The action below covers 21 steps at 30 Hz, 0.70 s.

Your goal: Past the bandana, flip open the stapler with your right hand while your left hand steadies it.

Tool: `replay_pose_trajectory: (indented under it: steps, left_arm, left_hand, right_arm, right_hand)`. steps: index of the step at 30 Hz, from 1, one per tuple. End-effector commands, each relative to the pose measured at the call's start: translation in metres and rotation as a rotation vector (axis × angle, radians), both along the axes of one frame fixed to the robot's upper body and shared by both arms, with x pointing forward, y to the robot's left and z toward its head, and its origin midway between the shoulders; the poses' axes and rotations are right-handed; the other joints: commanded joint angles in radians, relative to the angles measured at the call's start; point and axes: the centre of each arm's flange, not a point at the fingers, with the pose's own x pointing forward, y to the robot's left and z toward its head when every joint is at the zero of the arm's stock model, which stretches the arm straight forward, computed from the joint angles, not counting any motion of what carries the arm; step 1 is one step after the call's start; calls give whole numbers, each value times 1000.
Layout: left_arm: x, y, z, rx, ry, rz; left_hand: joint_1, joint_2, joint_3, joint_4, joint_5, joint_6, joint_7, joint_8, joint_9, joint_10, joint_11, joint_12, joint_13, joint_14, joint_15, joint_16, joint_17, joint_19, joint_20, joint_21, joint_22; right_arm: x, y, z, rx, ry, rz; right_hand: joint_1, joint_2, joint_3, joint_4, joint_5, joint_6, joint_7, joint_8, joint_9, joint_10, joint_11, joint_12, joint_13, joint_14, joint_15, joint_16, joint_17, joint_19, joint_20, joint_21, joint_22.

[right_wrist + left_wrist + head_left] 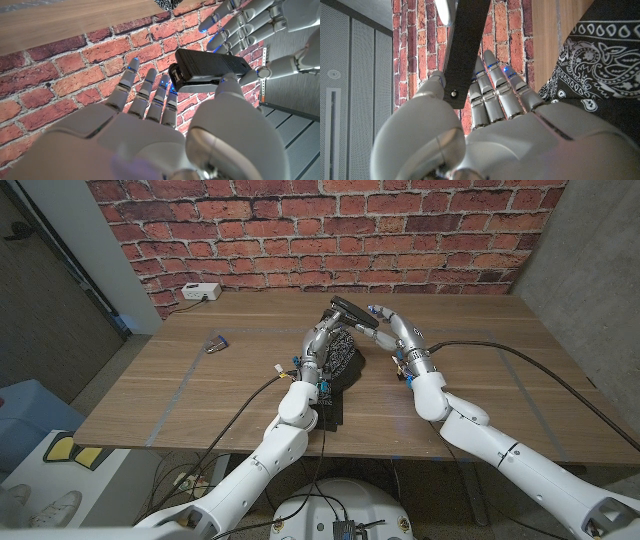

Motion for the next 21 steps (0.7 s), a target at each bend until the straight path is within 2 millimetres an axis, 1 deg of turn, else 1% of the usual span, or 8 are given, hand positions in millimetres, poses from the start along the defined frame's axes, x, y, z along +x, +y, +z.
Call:
replay_pose_trajectory:
  steps: [1,7,12,13,21]
  left_arm:
    - [2,-2,1,10,-3,-8]
    - [1,-4,0,9,0,-11]
    - [-1,-4,1,19,5,2]
    - [-2,-4,2,23,6,10]
    - [-3,-5,2,29,-2,-7]
  left_hand:
    - [107,93,81,85,8,77,-63,8,6,89,-86,8,5,11,-130,-3,3,8,-46,6,2]
    - [109,93,79,84,9,73,-59,7,9,89,-86,8,7,13,-129,-4,4,7,-45,6,2]
    - [114,93,80,82,10,74,-56,7,12,88,-86,7,9,12,-132,-6,4,6,-43,6,2]
    - [117,93,80,80,11,71,-50,6,13,86,-86,7,10,13,-132,-6,4,6,-43,6,2]
    - [124,94,81,76,13,68,-52,5,17,86,-86,6,14,12,-131,-9,4,4,-42,6,2]
  right_arm:
    - [1,-6,12,46,26,105]
    - [2,-10,17,64,42,150]
    - [4,-10,19,63,50,167]
    - [4,-10,20,61,56,173]
    - [6,-9,27,57,86,219]
  right_hand:
    - [-12,-1,1,6,3,10,5,1,1,4,3,5,4,6,-90,1,0,3,2,-1,3]
    - [-30,5,-2,15,1,8,8,-2,-2,-1,9,1,5,-2,-82,-2,-2,-1,5,-4,3]
    - [-39,5,-5,18,0,8,9,-3,-4,0,11,0,5,1,-82,-2,-4,-2,7,-6,3]
    - [-40,6,-5,19,0,8,9,-3,-5,0,12,0,6,2,-81,-2,-5,-1,7,-6,3]
    - [-47,10,-5,22,0,2,11,-7,-8,1,15,-1,7,1,-81,-3,-9,-2,9,-8,3]
